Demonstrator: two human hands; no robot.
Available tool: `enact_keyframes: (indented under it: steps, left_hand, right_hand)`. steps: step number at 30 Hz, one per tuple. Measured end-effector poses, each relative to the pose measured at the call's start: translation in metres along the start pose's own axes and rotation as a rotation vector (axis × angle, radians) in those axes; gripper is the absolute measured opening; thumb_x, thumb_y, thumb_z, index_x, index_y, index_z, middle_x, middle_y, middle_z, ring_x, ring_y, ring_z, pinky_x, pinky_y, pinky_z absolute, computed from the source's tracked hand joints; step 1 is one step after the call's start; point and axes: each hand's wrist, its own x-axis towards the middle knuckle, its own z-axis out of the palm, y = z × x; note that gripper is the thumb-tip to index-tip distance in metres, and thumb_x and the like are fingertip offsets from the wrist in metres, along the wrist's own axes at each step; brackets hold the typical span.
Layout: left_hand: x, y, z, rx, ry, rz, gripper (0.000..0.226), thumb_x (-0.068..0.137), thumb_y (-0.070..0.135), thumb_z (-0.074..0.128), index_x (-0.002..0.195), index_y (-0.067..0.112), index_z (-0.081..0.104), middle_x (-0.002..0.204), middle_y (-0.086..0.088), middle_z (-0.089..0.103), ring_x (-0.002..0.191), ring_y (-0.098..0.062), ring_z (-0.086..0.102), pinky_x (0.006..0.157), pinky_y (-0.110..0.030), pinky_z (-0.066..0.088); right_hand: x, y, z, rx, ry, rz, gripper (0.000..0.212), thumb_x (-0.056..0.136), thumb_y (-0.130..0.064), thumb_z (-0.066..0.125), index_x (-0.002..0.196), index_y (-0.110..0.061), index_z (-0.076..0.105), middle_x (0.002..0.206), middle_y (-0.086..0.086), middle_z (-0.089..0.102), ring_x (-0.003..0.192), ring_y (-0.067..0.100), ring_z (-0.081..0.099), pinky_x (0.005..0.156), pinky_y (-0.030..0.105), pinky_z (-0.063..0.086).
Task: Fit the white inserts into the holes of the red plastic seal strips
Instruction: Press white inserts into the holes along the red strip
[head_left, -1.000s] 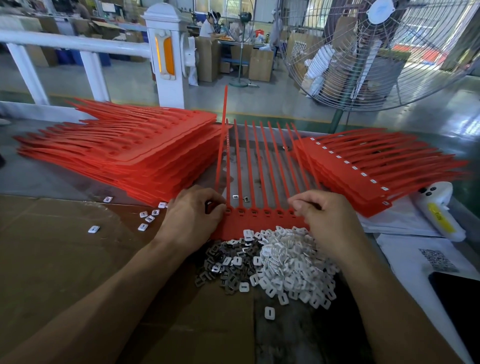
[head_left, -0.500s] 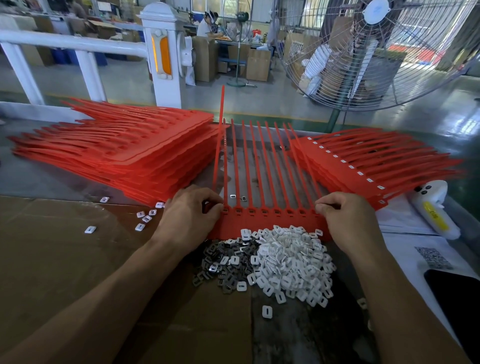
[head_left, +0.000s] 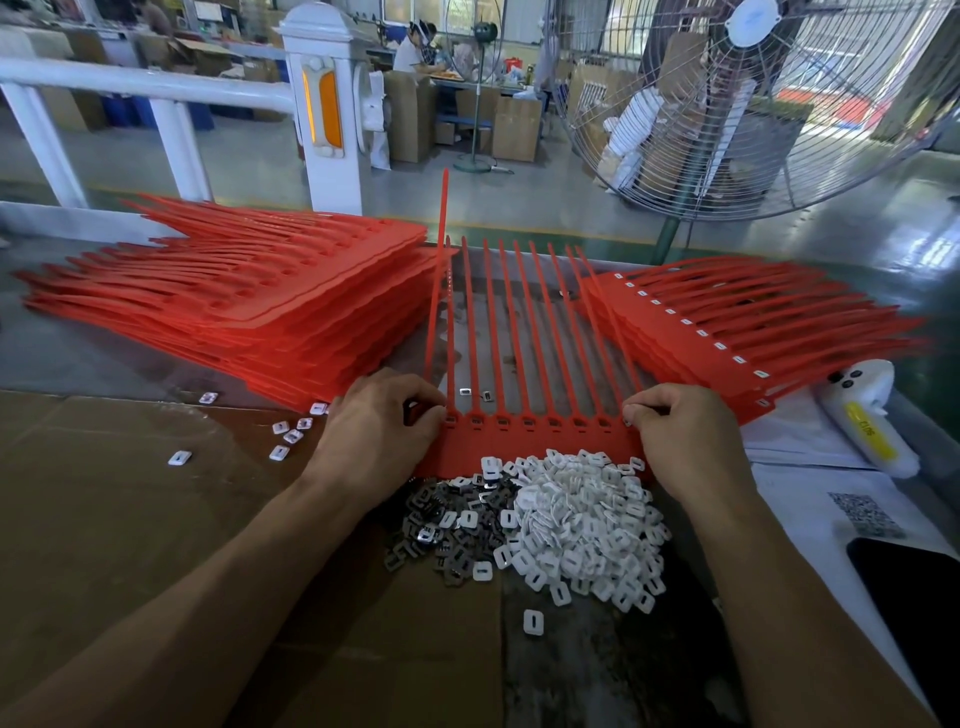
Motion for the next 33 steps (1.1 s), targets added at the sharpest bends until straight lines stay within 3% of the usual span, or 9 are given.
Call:
enact_keyframes:
  steps: [8,13,18,23,25,28,31,33]
  left_hand:
    - [0.0,0.0,-0.001,0.002,-0.007,0.002,0.009,0.094,0.036,0.067,0.101,0.037,0.072,0.106,0.015,0.06,0.106,-0.012,0.056,0.101,-0.049,0.046]
    - [-0.001,0.002,-0.001,0.001,-0.004,0.005,0.008,0.094,0.036,0.067,0.1,0.037,0.073,0.104,0.016,0.06,0.103,-0.011,0.057,0.1,-0.049,0.047]
    - [-0.001,0.003,-0.002,0.007,-0.007,0.004,0.009,0.094,0.035,0.067,0.101,0.036,0.073,0.103,0.017,0.059,0.103,-0.01,0.057,0.1,-0.048,0.047]
    - [-0.001,0.003,-0.002,0.013,-0.008,0.011,0.01,0.094,0.035,0.067,0.101,0.035,0.074,0.102,0.018,0.058,0.103,-0.009,0.057,0.099,-0.048,0.048]
    - [-0.001,0.003,-0.003,0.014,-0.008,0.011,0.009,0.094,0.035,0.067,0.101,0.035,0.073,0.102,0.017,0.059,0.103,-0.01,0.057,0.099,-0.048,0.048]
    - [0.0,0.003,-0.002,0.014,-0.007,0.011,0.009,0.094,0.035,0.067,0.101,0.035,0.073,0.103,0.016,0.059,0.103,-0.011,0.057,0.098,-0.048,0.048]
    - [0.0,0.003,-0.003,0.009,0.004,0.013,0.009,0.093,0.035,0.068,0.1,0.035,0.074,0.102,0.014,0.061,0.102,-0.011,0.058,0.097,-0.048,0.048]
    - [0.0,0.003,-0.002,0.012,0.009,0.018,0.008,0.093,0.035,0.068,0.099,0.035,0.074,0.103,0.012,0.062,0.102,-0.013,0.058,0.097,-0.048,0.048]
  right_hand:
    - [-0.002,0.001,-0.002,0.038,0.016,0.019,0.013,0.094,-0.016,0.07,0.087,-0.025,0.077,0.084,-0.018,0.069,0.081,-0.002,0.061,0.066,0.016,0.041]
    - [-0.002,0.002,-0.006,0.079,0.055,0.04,0.013,0.094,-0.018,0.069,0.086,-0.027,0.076,0.082,-0.024,0.063,0.08,-0.002,0.057,0.07,0.026,0.042]
    - [-0.004,0.0,-0.004,-0.009,0.038,0.011,0.013,0.094,-0.017,0.07,0.085,-0.026,0.075,0.08,-0.022,0.064,0.075,-0.005,0.057,0.062,0.014,0.038]
    - [-0.012,-0.013,-0.009,0.01,0.054,-0.084,0.011,0.096,-0.019,0.068,0.093,-0.024,0.077,0.089,-0.016,0.071,0.086,0.001,0.063,0.067,0.01,0.038]
    - [-0.02,-0.028,-0.011,0.07,-0.03,-0.153,0.01,0.095,-0.021,0.071,0.093,-0.028,0.078,0.087,-0.02,0.072,0.089,-0.003,0.065,0.066,0.005,0.04]
    - [-0.039,-0.052,-0.007,0.047,-0.295,-0.309,0.008,0.092,-0.026,0.076,0.091,-0.033,0.078,0.086,-0.025,0.071,0.086,-0.013,0.063,0.066,0.004,0.042]
    - [-0.057,-0.071,0.003,-0.024,-0.52,-0.434,0.002,0.091,-0.032,0.077,0.09,-0.034,0.077,0.09,-0.022,0.067,0.089,-0.007,0.063,0.077,0.013,0.045]
    - [-0.062,-0.076,0.008,-0.073,-0.569,-0.482,0.005,0.089,-0.038,0.078,0.09,-0.033,0.077,0.093,-0.018,0.064,0.088,-0.003,0.061,0.081,0.021,0.048]
